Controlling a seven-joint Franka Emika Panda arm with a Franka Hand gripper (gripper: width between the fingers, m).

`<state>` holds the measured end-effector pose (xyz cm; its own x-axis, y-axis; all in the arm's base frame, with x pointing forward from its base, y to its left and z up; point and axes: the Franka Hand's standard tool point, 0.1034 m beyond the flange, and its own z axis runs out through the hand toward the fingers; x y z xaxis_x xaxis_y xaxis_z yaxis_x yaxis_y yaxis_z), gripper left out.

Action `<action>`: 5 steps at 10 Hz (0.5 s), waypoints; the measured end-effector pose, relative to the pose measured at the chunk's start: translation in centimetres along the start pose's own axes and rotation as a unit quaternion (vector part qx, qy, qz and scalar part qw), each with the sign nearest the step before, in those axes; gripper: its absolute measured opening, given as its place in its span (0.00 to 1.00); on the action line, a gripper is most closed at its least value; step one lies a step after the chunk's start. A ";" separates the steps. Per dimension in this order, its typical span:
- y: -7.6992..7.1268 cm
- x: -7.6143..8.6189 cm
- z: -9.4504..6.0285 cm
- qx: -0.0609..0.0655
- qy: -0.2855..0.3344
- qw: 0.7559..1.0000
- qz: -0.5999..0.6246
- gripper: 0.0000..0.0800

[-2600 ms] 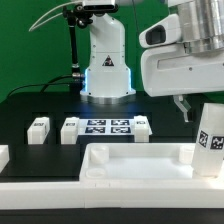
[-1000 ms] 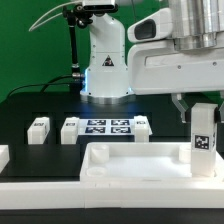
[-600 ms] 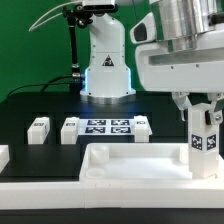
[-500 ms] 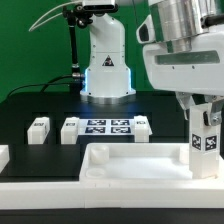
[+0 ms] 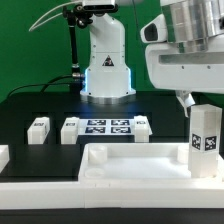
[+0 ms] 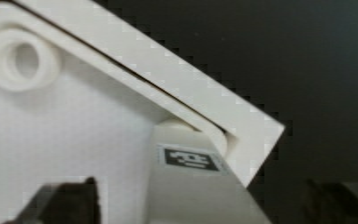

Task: Assemble desk

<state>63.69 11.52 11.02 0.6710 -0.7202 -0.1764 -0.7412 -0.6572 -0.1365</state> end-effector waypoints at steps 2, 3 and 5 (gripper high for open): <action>-0.1 0.1 0.0 0.000 0.000 0.997 -0.077 0.81; 0.0 0.1 0.0 0.000 0.000 0.993 -0.116 0.81; 0.2 0.4 -0.1 -0.008 0.004 0.974 -0.227 0.81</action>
Offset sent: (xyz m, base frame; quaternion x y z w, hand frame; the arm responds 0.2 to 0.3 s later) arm 0.0000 0.0000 0.0000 0.0000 0.0000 -0.1938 0.9810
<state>63.85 11.05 10.98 0.9296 -0.3563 -0.0940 -0.3679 -0.9115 -0.1838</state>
